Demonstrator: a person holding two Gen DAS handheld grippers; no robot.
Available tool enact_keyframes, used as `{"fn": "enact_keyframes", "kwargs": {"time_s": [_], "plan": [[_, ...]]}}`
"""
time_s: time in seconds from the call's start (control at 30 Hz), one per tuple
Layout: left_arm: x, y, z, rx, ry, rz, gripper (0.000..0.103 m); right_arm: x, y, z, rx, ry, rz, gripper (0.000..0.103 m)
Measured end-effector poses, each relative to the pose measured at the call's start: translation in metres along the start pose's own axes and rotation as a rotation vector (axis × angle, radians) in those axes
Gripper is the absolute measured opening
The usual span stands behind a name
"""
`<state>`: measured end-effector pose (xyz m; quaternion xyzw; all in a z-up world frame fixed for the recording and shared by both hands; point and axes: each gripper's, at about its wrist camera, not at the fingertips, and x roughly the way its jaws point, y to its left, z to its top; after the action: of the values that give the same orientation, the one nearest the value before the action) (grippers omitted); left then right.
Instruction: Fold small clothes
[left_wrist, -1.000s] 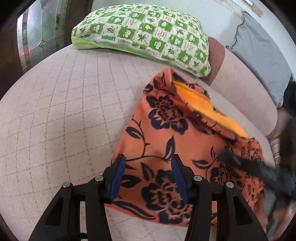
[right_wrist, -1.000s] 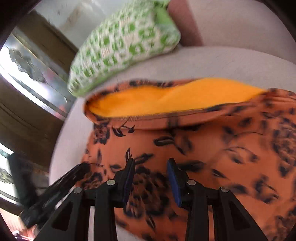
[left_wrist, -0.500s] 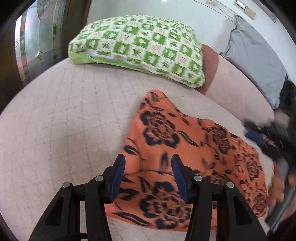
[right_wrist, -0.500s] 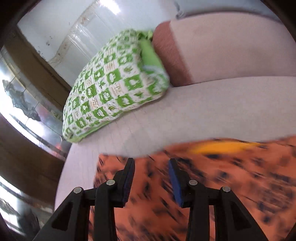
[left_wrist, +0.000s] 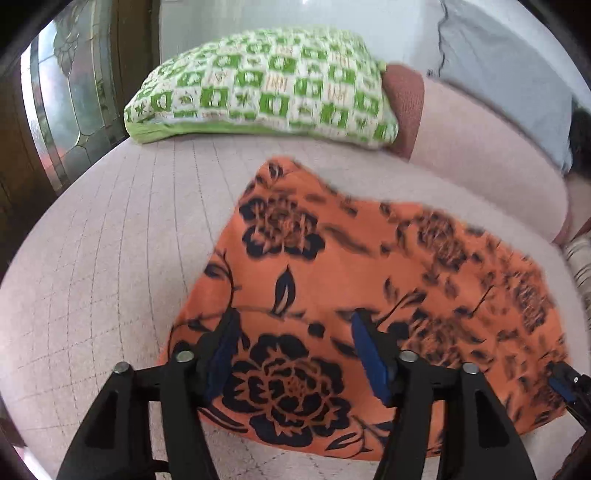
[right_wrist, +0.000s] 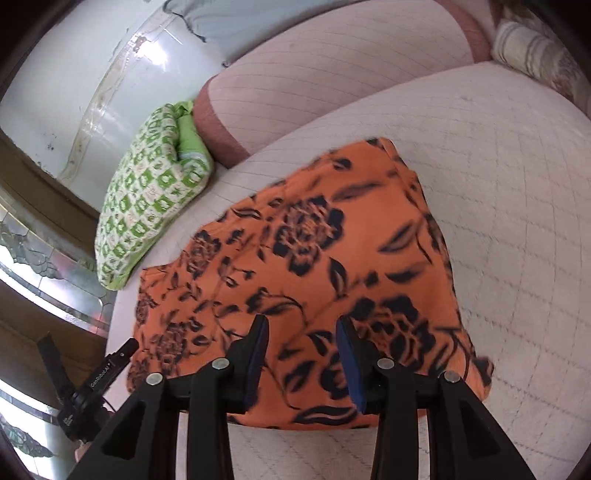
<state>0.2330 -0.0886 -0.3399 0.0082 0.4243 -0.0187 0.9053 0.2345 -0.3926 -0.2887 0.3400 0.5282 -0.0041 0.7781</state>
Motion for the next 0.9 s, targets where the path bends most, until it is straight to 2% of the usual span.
{"fn": "enact_keyframes", "kwargs": {"time_s": [0.07, 0.13, 0.17, 0.23, 0.3, 0.37, 0.47, 0.53, 0.63, 0.8, 0.9], "plan": [[0.019, -0.008, -0.012, 0.078, 0.050, 0.061, 0.072, 0.027, -0.009, -0.011, 0.029, 0.080, -0.030, 0.045], [0.016, -0.021, -0.020, 0.198, -0.017, 0.138, 0.076, 0.022, -0.020, -0.021, 0.056, 0.044, 0.027, 0.045], [0.010, -0.025, -0.021, 0.232, -0.012, 0.162, 0.077, 0.016, -0.020, -0.022, 0.064, 0.068, 0.023, 0.045], [-0.006, -0.018, -0.022, 0.182, -0.016, 0.118, 0.076, -0.003, -0.020, -0.024, 0.075, 0.069, 0.045, 0.047], [-0.028, -0.010, -0.027, 0.103, -0.062, 0.067, 0.076, -0.031, -0.023, -0.031, 0.060, 0.020, 0.086, 0.057], [-0.049, -0.009, -0.037, 0.096, -0.098, 0.052, 0.076, -0.057, -0.030, -0.040, 0.062, -0.014, 0.091, 0.059], [-0.078, -0.014, -0.055, 0.127, -0.168, 0.036, 0.077, -0.099, -0.045, -0.057, 0.072, -0.067, 0.135, 0.060], [-0.098, -0.021, -0.067, 0.162, -0.210, 0.009, 0.081, -0.122, -0.056, -0.068, 0.069, -0.117, 0.150, 0.062], [-0.126, -0.032, -0.086, 0.215, -0.265, -0.013, 0.083, -0.145, -0.069, -0.085, 0.093, -0.164, 0.185, 0.063], [-0.160, -0.047, -0.107, 0.255, -0.261, -0.082, 0.083, -0.159, -0.073, -0.100, 0.089, -0.175, 0.222, 0.063], [-0.172, -0.058, -0.116, 0.300, -0.251, -0.097, 0.083, -0.161, -0.067, -0.104, 0.053, -0.193, 0.213, 0.065]]}}
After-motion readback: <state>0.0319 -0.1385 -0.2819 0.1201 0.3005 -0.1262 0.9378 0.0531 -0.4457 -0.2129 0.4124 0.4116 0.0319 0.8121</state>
